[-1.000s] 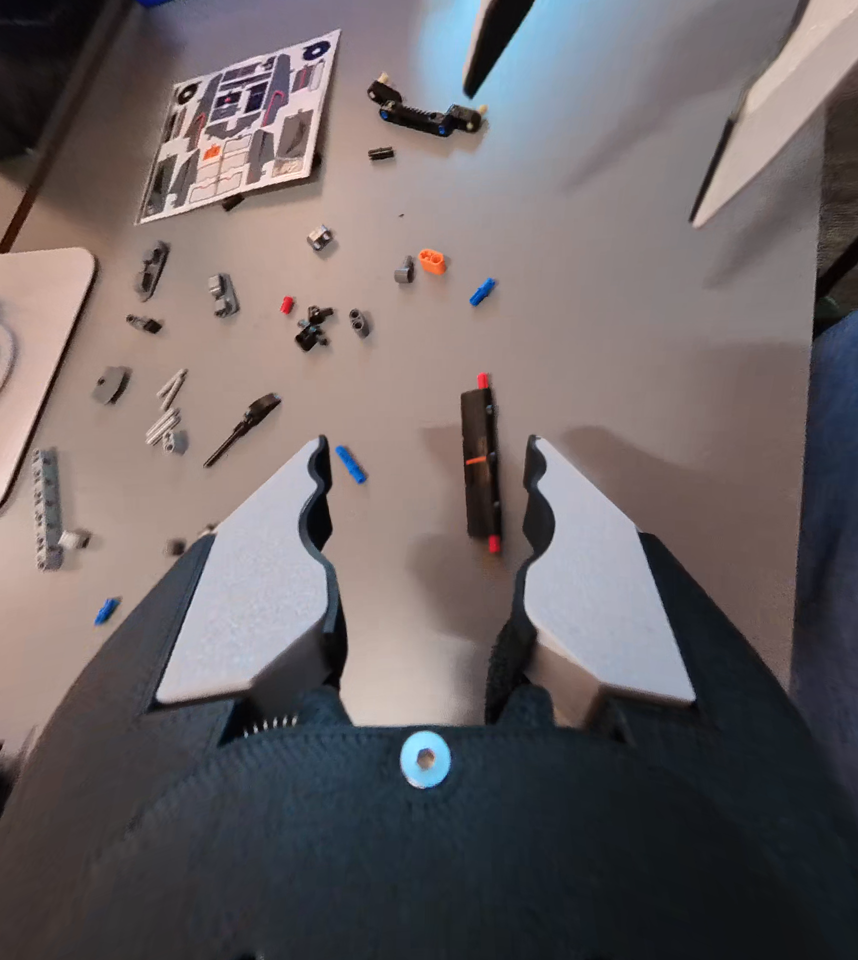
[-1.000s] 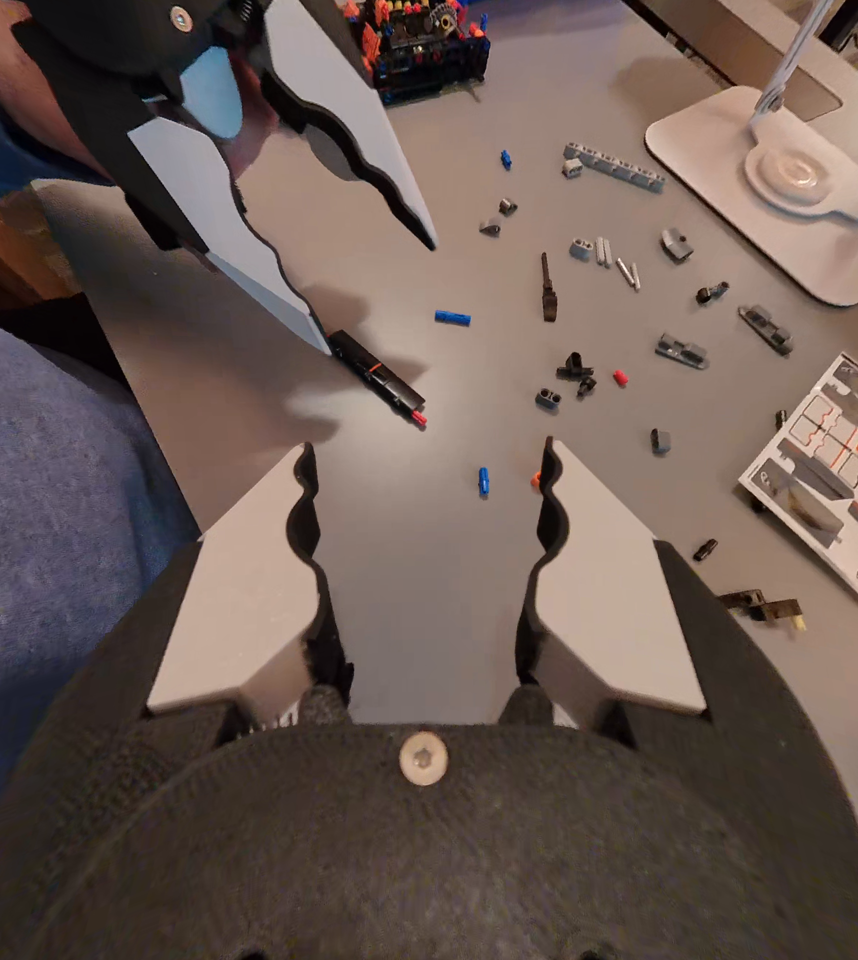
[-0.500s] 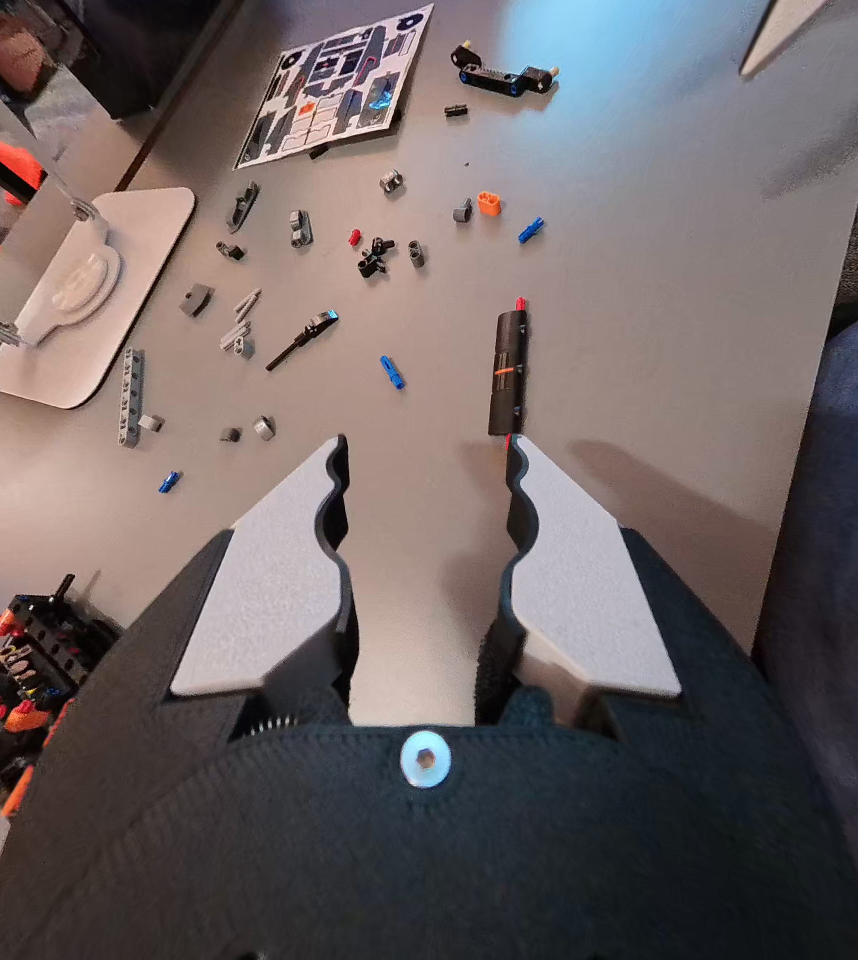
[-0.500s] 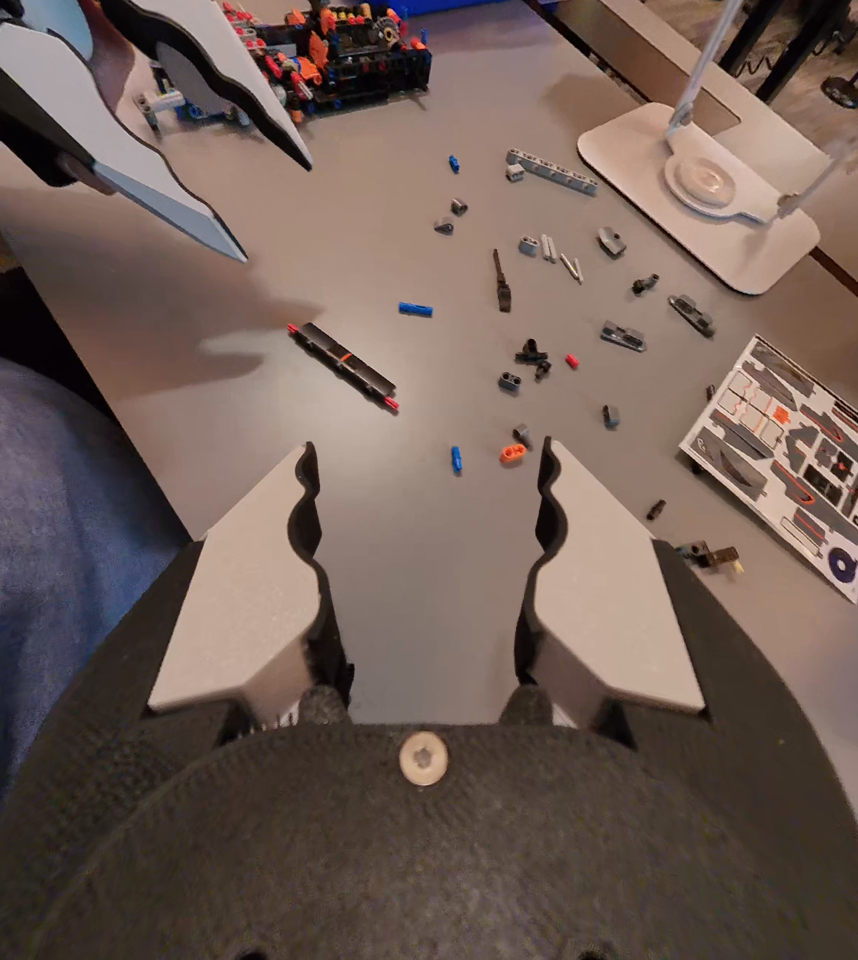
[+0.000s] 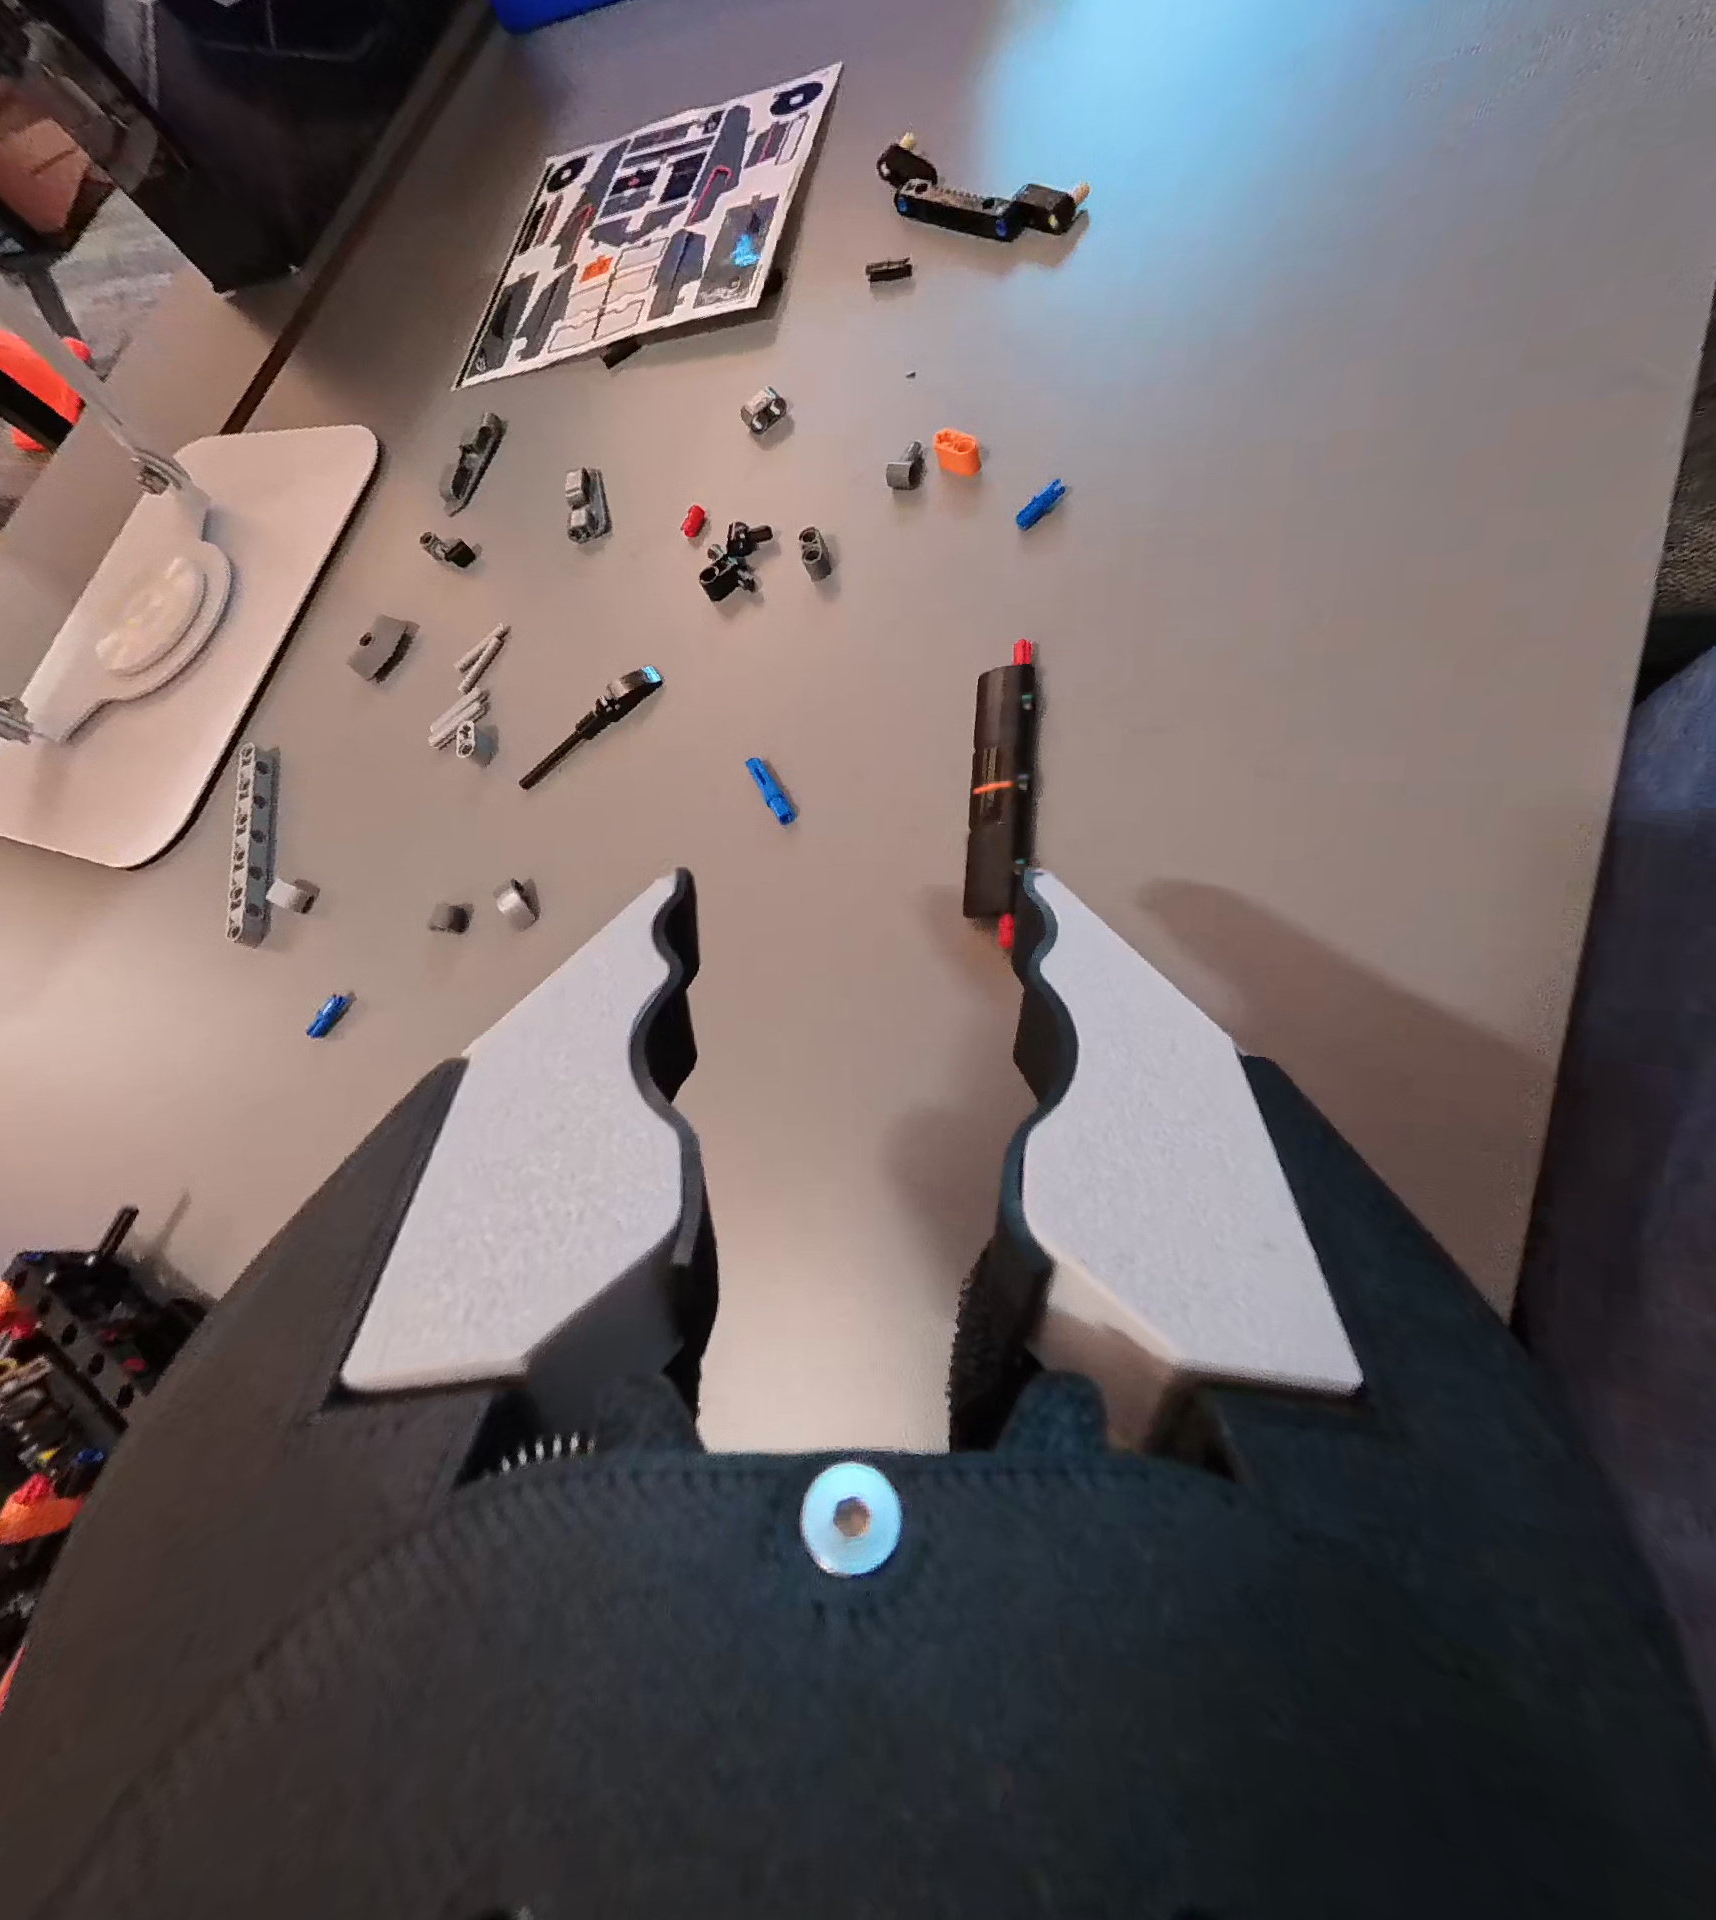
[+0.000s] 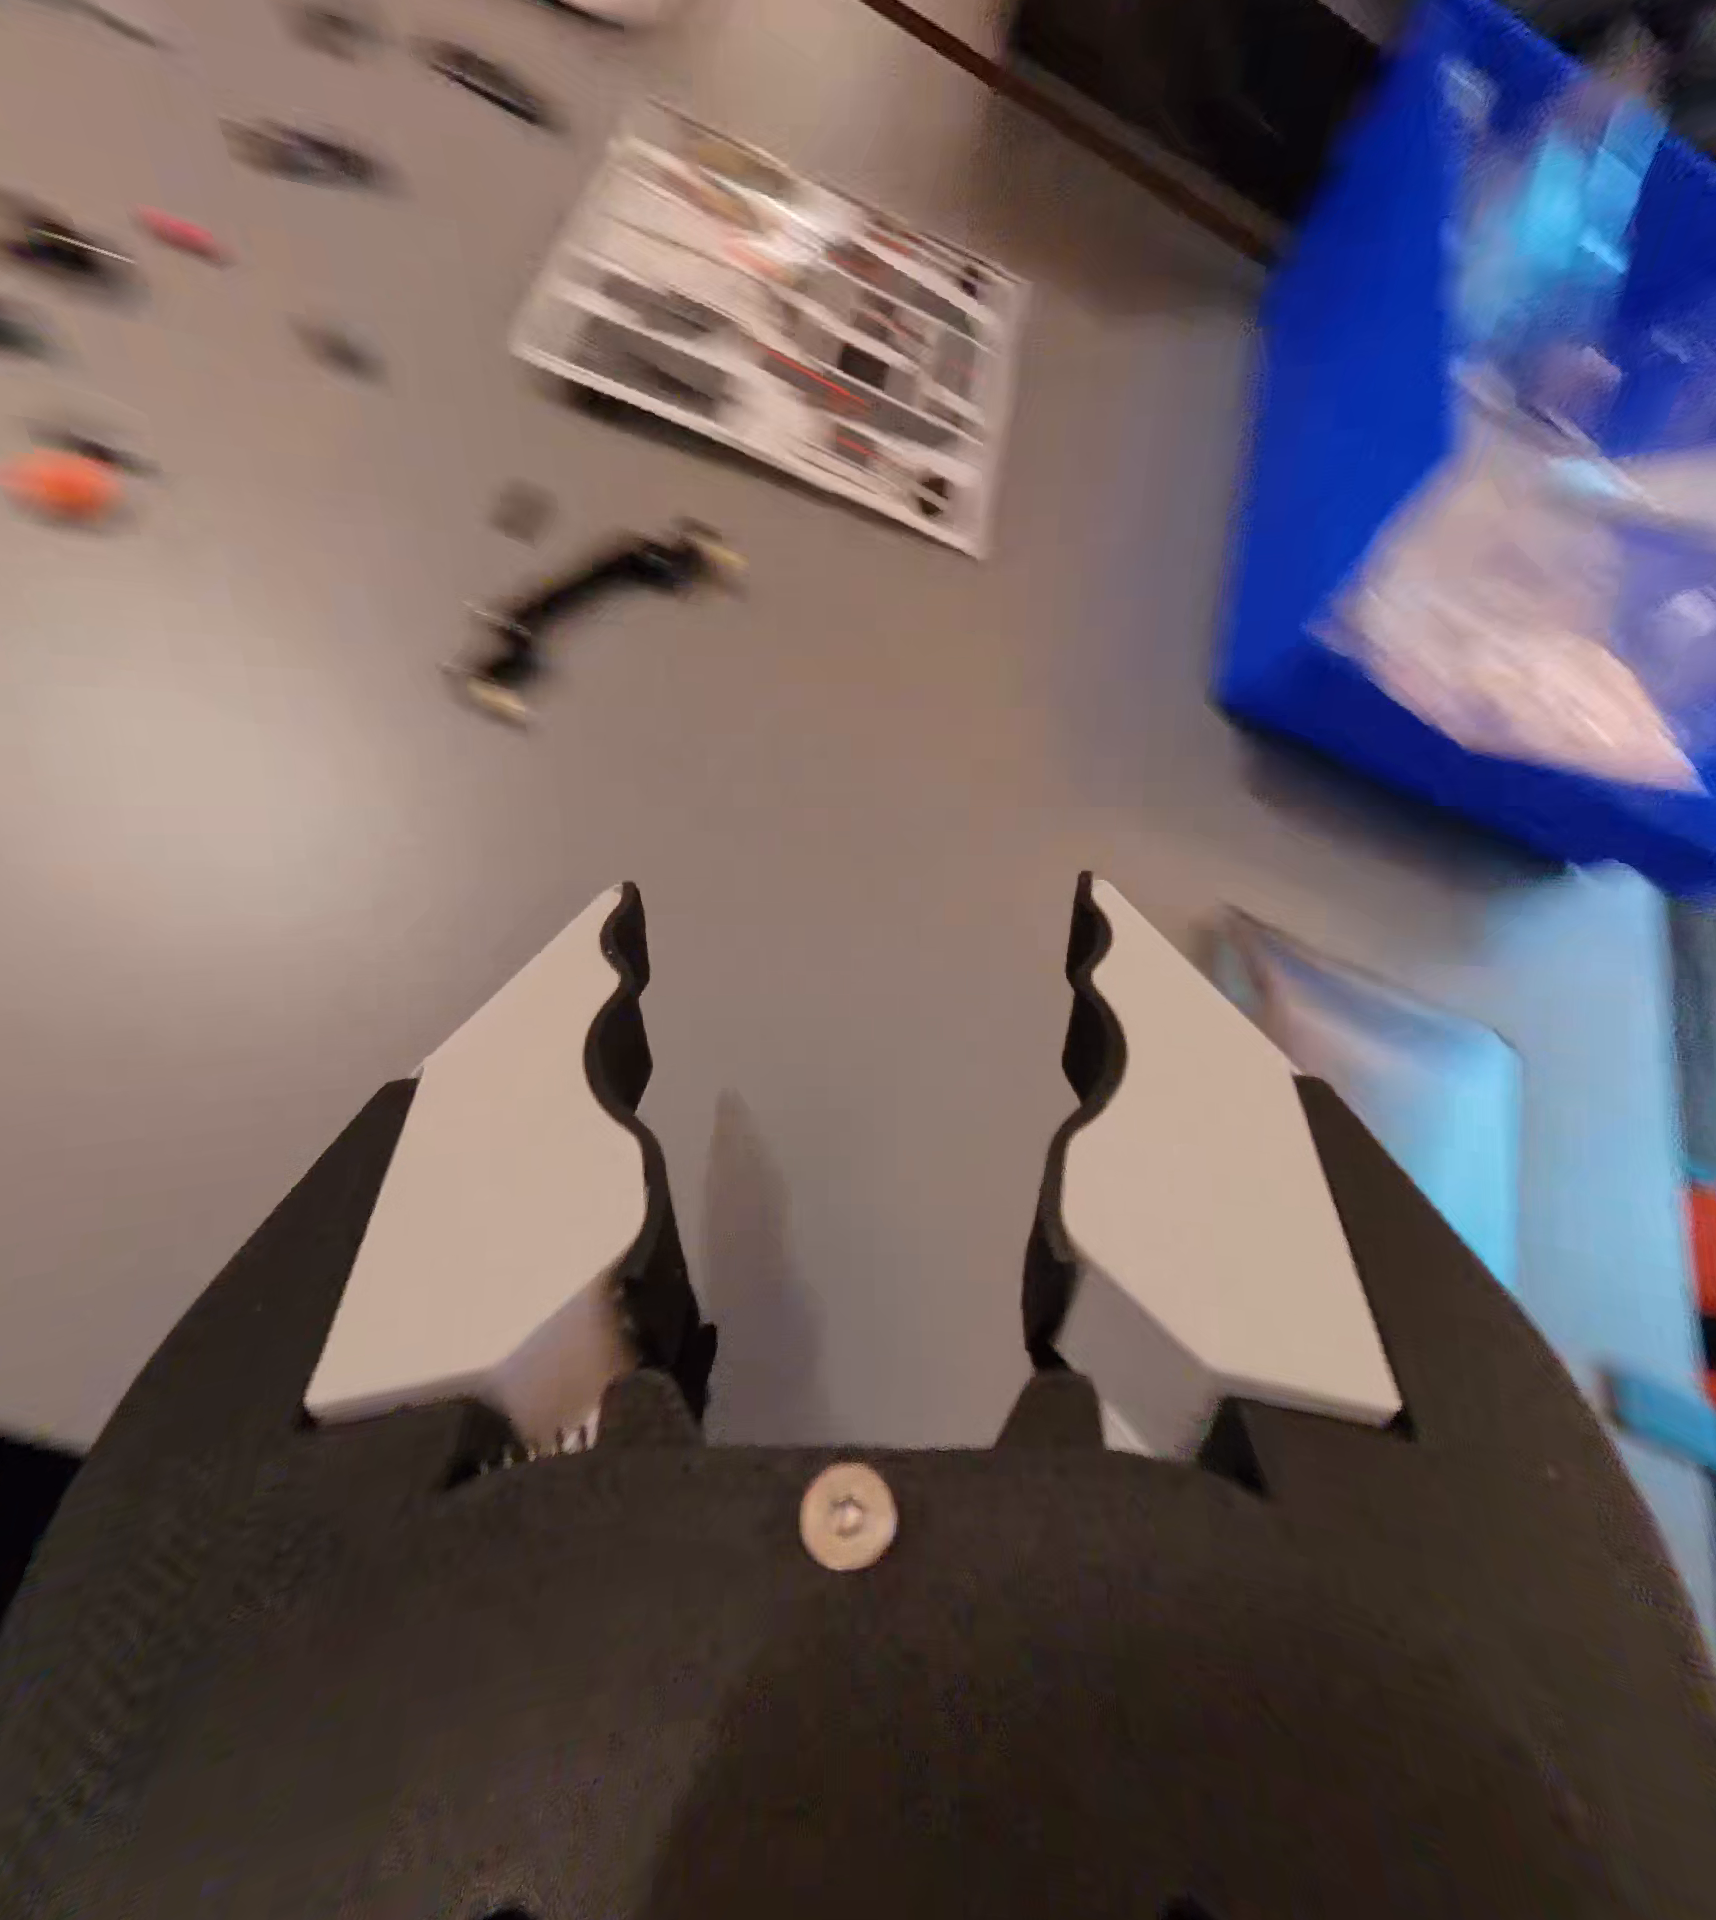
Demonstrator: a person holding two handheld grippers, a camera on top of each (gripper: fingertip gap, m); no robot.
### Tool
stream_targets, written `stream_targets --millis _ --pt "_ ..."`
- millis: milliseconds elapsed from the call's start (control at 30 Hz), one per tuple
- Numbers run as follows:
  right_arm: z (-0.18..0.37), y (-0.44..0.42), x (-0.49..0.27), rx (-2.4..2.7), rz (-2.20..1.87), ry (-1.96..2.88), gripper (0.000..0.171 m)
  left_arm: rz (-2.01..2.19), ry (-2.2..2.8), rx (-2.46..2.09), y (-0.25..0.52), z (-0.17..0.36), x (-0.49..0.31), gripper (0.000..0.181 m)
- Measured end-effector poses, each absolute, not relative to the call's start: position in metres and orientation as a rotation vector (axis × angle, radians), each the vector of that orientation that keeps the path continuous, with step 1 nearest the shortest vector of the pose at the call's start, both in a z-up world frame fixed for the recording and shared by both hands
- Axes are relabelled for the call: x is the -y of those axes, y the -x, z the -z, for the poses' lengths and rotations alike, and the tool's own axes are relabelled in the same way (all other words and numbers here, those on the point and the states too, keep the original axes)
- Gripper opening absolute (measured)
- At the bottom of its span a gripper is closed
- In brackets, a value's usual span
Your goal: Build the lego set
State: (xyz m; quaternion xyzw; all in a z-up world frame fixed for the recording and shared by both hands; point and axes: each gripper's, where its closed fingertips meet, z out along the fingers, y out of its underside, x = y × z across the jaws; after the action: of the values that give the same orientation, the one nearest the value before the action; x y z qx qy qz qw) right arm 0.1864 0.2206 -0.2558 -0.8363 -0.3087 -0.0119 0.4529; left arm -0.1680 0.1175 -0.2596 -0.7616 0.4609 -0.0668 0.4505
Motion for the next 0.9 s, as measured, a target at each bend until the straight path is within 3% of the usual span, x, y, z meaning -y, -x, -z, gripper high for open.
stream_targets --millis 33,300,467,900 --pt "0.261 -0.217 -0.229 0.699 0.09 2.08 0.077 0.169 1.883 -1.143 0.167 0.26 -0.119 0.059" --pt "0.305 -0.329 -0.258 0.583 0.348 2.225 0.063 0.182 1.863 -1.166 0.158 0.257 -0.137 0.058" --pt "0.311 -0.341 -0.266 0.563 0.296 2.279 0.037 0.199 1.864 -1.182 0.152 0.259 -0.144 0.057" --pt "0.309 -0.382 -0.342 0.599 0.062 2.274 0.038 0.229 1.852 -1.216 0.142 0.26 -0.154 0.057"
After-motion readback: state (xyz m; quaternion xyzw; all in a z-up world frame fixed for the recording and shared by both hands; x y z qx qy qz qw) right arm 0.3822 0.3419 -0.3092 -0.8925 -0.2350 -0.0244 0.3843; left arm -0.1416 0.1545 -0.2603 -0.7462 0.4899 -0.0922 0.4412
